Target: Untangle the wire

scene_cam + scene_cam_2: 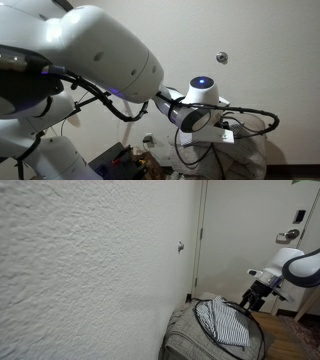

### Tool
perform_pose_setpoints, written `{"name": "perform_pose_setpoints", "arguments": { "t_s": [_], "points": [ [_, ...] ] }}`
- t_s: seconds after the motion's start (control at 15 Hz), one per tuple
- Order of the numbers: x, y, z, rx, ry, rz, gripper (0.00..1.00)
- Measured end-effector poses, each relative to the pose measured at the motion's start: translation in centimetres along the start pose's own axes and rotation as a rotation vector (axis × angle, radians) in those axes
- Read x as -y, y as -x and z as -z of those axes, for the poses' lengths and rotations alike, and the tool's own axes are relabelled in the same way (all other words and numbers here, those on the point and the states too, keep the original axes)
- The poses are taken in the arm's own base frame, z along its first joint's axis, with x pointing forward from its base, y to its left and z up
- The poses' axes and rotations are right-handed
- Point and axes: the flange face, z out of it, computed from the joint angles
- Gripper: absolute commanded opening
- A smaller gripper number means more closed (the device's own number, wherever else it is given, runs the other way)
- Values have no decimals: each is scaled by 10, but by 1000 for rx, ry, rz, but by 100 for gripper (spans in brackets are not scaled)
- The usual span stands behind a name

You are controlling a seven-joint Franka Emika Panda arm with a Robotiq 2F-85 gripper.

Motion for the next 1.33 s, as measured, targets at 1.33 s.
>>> {"name": "perform_pose_setpoints", "arguments": {
  "t_s": [1.33],
  "points": [
    [35, -12, 36, -60, -13, -5, 100]
  ]
}}
